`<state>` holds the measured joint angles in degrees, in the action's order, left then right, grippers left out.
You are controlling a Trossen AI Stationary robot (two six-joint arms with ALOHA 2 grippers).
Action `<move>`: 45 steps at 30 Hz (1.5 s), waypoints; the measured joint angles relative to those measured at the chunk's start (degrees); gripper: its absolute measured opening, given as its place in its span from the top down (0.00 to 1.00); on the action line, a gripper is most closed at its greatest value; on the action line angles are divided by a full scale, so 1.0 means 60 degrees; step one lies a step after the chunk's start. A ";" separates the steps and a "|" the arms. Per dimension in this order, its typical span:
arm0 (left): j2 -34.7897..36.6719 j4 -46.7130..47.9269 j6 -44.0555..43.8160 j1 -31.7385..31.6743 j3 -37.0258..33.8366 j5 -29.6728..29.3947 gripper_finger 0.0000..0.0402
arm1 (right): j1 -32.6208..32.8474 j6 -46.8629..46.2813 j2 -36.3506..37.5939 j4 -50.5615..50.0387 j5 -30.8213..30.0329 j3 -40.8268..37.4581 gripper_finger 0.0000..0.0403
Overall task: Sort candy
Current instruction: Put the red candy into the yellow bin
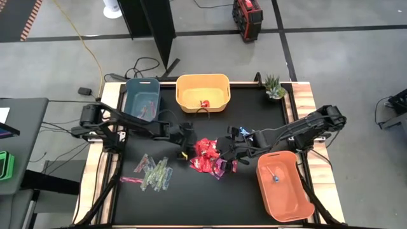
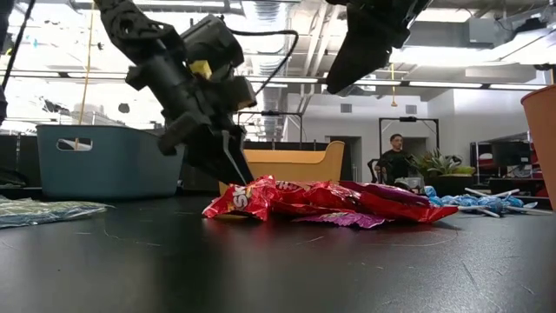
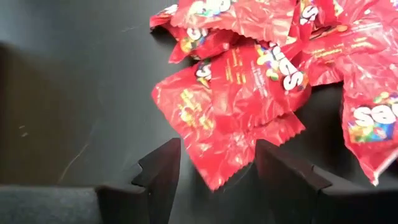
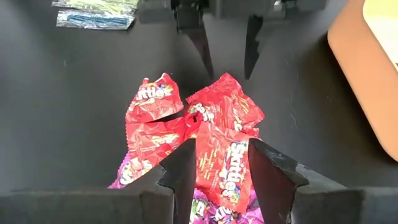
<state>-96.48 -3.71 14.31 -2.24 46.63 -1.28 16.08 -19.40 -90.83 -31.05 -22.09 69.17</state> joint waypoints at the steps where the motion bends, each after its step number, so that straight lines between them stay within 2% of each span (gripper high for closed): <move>1: -0.0105 -0.0099 0.0000 0.0000 0.0000 0.0012 0.50 | 0.0000 0.0000 0.0000 0.0014 0.0000 0.0000 0.60; 7: -0.0957 -0.0663 -0.0085 -0.0011 0.0033 0.0068 0.50 | -0.0015 0.0005 0.0000 0.0033 -0.0003 0.0000 0.60; 10: -0.1162 -0.0849 -0.0172 -0.0004 0.0050 -0.0105 0.54 | -0.0015 0.0004 -0.0003 0.0049 -0.0002 0.0000 0.60; 13: -0.1139 -0.0946 -0.0158 0.0015 0.0040 -0.0506 0.67 | -0.0015 -0.0004 -0.0004 0.0047 -0.0004 0.0000 0.60; 17: -0.0882 -0.0706 0.0013 -0.0016 0.0009 -0.0818 0.92 | -0.0015 -0.0004 -0.0004 0.0047 -0.0004 0.0000 0.60; 19: -0.0745 -0.0558 0.0024 -0.0018 -0.0007 -0.1038 0.97 | -0.0015 -0.0005 -0.0004 0.0047 -0.0004 0.0000 0.60; 24: -0.0049 0.0068 0.0185 0.0091 -0.0018 -0.2383 0.99 | -0.0015 -0.0007 -0.0004 0.0044 -0.0004 0.0000 0.60; 31: 0.1736 0.0091 0.0757 0.0394 -0.0015 -0.4156 1.00 | -0.0015 0.0044 -0.0004 0.0051 -0.0047 0.0000 0.60; 36: 0.2748 -0.0403 0.1678 0.0325 -0.0015 -0.6744 1.00 | -0.0015 0.0080 -0.0004 0.0137 -0.0056 0.0000 0.60; 40: 0.2975 -0.1385 0.2627 -0.0139 -0.0009 -0.6976 1.00 | -0.0015 0.0251 -0.0004 0.0215 -0.0066 0.0000 0.60; 45: 0.2782 -0.2259 0.3278 -0.1177 -0.0004 -0.6718 1.00 | -0.0012 0.0253 -0.0006 0.0284 -0.0087 0.0000 0.60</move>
<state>-79.79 -17.26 33.98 -9.31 46.61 -41.59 16.00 -17.88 -90.86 -29.34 -22.61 69.17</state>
